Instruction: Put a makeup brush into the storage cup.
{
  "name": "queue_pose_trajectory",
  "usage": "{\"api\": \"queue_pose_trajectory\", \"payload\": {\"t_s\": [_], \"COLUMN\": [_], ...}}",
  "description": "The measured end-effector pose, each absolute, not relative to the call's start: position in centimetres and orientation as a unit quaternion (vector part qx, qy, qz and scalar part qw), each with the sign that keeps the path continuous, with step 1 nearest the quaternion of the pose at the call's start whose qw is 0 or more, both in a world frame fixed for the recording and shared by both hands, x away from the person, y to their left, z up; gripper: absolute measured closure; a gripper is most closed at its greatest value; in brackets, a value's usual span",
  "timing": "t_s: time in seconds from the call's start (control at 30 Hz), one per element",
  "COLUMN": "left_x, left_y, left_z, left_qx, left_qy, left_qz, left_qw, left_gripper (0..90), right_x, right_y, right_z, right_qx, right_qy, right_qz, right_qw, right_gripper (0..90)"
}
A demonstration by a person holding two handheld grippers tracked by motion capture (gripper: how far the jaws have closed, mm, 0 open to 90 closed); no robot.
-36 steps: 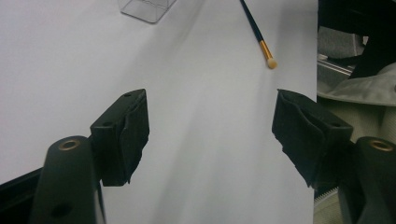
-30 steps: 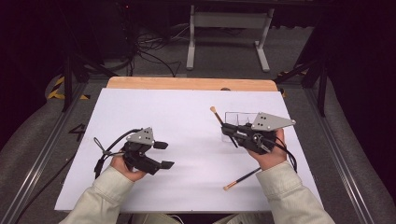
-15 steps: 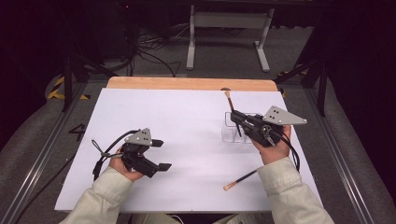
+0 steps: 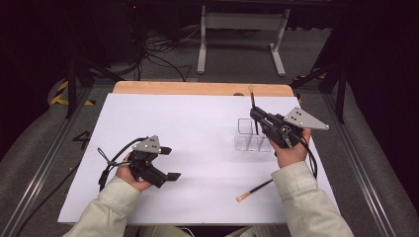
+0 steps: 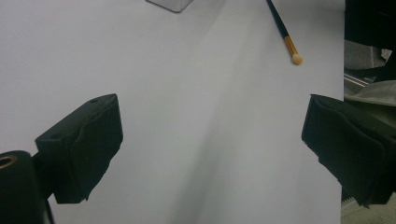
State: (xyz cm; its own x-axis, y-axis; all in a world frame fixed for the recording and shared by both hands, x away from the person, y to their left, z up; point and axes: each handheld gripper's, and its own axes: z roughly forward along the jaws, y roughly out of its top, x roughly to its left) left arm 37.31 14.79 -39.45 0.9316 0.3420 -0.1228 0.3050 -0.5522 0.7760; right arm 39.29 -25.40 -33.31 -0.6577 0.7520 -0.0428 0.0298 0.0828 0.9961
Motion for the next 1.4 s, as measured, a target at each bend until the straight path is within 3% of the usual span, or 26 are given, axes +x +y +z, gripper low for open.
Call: {"api": "queue_pose_trajectory", "payload": {"t_s": [0.53,1.4], "left_x": [37.4,37.3], "left_y": [14.7,14.7], "left_z": [-39.6,-39.6], "left_qx": [0.881,0.882], "left_qy": [0.184,0.177], "left_qz": [0.015,0.012], "left_qw": [0.436,0.437], "left_gripper": [3.6,3.5], "right_x": [40.9,42.7], "right_y": [-25.6,-27.0], "right_z": [-34.5,-38.2], "right_qx": [0.329,0.396], "right_qy": [0.646,0.639], "right_qz": [0.581,0.574], "right_qw": [0.37,0.325], "right_gripper": [83.1,82.9]}}
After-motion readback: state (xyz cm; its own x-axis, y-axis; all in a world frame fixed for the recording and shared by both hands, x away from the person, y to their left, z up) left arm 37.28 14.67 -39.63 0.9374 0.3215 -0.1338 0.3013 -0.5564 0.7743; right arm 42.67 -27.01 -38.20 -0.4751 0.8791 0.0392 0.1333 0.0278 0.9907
